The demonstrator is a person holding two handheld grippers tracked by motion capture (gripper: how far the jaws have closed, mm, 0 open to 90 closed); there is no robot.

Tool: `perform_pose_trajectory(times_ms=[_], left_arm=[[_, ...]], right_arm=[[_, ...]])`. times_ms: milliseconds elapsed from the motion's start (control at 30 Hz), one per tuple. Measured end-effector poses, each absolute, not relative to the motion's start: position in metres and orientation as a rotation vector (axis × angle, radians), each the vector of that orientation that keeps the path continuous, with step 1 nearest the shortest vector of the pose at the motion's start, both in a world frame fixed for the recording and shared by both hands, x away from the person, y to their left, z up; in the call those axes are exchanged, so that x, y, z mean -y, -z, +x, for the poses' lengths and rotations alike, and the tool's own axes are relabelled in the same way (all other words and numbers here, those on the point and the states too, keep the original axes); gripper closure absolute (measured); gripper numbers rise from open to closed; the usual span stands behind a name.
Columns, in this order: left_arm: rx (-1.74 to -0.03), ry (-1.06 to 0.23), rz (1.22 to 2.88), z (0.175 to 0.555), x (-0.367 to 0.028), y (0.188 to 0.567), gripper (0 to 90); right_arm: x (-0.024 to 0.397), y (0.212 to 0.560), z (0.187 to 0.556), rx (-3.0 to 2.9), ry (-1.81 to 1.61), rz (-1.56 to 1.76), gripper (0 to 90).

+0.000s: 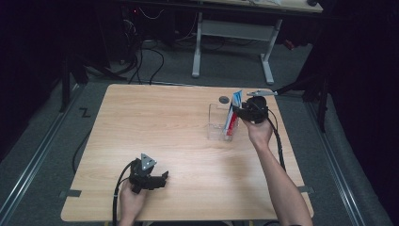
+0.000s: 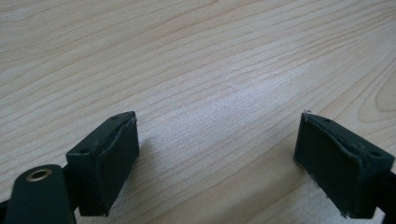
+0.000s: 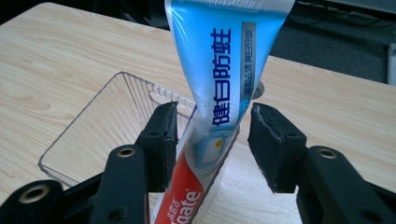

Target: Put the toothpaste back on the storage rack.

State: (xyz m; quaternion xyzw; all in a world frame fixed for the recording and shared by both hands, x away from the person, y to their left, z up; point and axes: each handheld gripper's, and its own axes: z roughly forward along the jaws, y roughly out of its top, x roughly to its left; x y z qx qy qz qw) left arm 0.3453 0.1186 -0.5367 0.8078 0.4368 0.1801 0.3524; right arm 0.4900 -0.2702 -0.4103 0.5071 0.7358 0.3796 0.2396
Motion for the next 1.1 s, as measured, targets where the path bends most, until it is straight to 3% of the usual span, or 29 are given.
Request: perform_pose_trajectory(times_ms=[1100], left_arm=[[-1.130, -0.466, 2.090, 0.345, -0.119, 0.537, 13.9]], right_arm=[[0.282, 0.386, 0.464, -2.029, -1.140, 1.347, 47.8]])
